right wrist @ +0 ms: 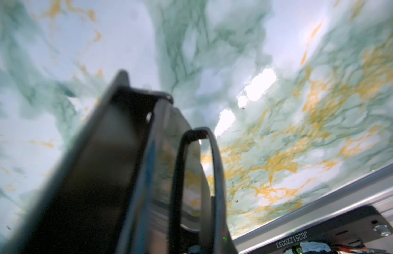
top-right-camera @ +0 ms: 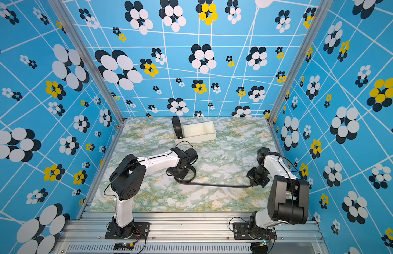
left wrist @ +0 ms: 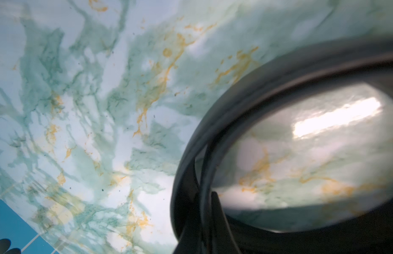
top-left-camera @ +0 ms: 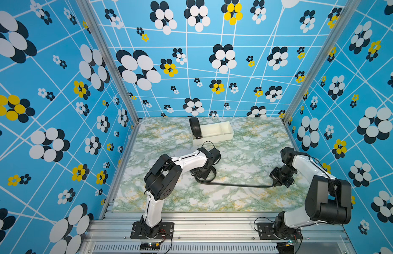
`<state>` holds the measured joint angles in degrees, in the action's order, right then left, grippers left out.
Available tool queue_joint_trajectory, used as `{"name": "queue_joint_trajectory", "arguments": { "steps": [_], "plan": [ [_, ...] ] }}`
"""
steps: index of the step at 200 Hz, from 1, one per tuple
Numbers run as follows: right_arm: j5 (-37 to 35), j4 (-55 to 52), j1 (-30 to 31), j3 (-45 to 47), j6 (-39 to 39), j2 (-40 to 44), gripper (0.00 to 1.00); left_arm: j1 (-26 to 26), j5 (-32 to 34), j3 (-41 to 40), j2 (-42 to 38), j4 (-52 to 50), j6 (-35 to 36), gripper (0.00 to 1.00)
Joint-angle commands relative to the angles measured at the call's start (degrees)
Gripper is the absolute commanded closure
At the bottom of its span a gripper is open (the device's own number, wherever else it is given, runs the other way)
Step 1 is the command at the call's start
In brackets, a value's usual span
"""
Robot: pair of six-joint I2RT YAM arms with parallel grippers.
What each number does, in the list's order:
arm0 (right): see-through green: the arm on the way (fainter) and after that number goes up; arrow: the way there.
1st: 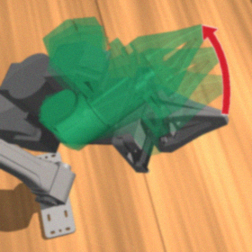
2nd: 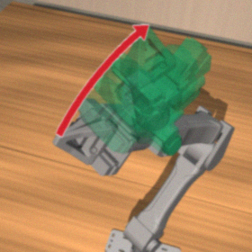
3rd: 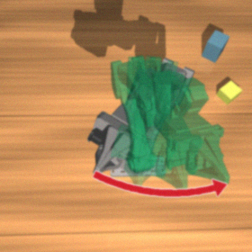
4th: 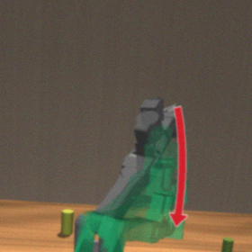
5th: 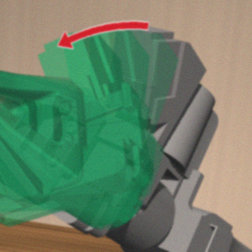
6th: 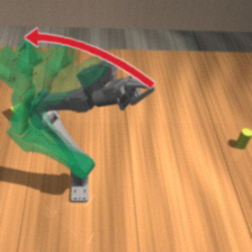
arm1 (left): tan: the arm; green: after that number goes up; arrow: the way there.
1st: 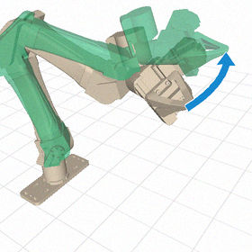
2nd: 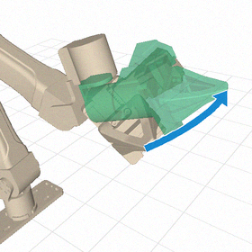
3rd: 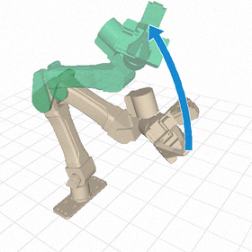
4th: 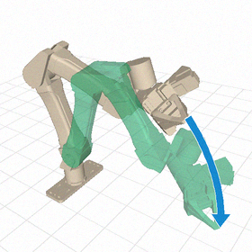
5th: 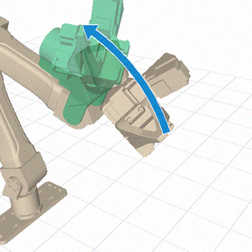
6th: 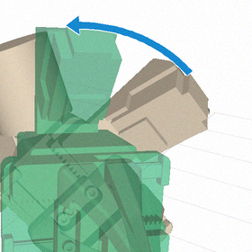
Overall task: Place the belts into the storage roll
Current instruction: Roll the belt at the center of the board.
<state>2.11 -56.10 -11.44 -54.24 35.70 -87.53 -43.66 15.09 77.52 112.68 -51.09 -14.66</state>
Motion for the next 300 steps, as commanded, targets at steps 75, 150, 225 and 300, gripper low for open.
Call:
{"name": "queue_joint_trajectory", "arguments": {
  "steps": [75,150,225,300],
  "plan": [
    [0.8,7.6,-5.1,-8.6,-3.9,-8.7,1.0,-2.8,2.1,-9.7,-1.7,-1.4,13.6,1.0],
    [11.1,15.6,0.5,-17.9,-6.0,-17.4,1.0,-18.1,-4.5,-11.5,0.3,4.2,24.5,1.0],
    [17.8,19.2,9.3,-30.3,-0.7,-28.6,1.0,-23.5,-6.8,-1.7,6.7,5.1,29.6,1.0],
    [21.3,18.2,14.3,-34.9,-1.0,-33.0,0.9,-26.5,-12.0,19.6,18.7,4.2,31.9,1.0]
  ]
}}
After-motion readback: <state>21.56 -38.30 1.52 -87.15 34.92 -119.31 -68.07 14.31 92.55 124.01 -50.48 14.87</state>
